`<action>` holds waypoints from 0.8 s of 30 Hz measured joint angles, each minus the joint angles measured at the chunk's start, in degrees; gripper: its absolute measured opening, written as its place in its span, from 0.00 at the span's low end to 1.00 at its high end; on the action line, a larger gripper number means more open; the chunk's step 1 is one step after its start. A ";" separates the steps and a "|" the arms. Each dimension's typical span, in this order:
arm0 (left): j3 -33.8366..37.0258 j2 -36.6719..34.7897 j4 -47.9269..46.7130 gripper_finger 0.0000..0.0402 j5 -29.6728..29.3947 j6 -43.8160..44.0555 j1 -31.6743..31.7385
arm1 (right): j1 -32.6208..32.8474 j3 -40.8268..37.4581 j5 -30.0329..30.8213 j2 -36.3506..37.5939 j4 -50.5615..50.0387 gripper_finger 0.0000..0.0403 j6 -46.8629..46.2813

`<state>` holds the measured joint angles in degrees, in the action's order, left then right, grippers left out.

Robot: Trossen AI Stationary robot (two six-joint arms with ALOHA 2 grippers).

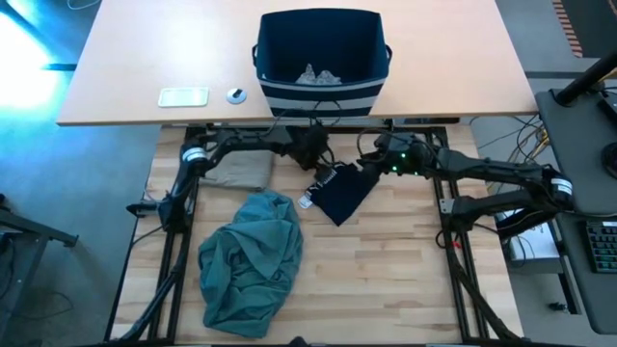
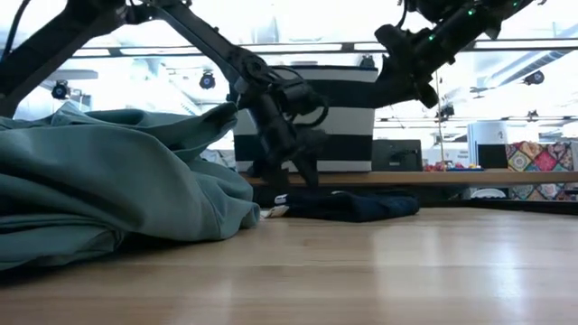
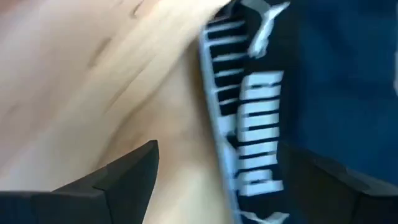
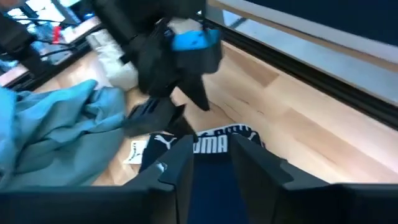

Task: Fold Laundry from Bin
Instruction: Fold the black underwear

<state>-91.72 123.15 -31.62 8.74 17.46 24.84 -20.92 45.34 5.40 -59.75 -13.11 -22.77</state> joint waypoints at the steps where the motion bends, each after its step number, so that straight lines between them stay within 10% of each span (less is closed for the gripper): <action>1: 0.06 0.13 -0.32 0.77 -1.02 -0.40 -0.43 | 0.06 0.00 0.55 -0.20 -0.29 0.28 -0.43; 24: -1.64 8.81 2.78 0.65 -19.87 28.20 -17.54 | 0.30 0.02 -10.43 -0.34 -9.75 0.32 4.17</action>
<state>-93.36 131.96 -28.84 -11.14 45.66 7.30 -20.62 45.36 -5.03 -60.08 -22.86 -18.60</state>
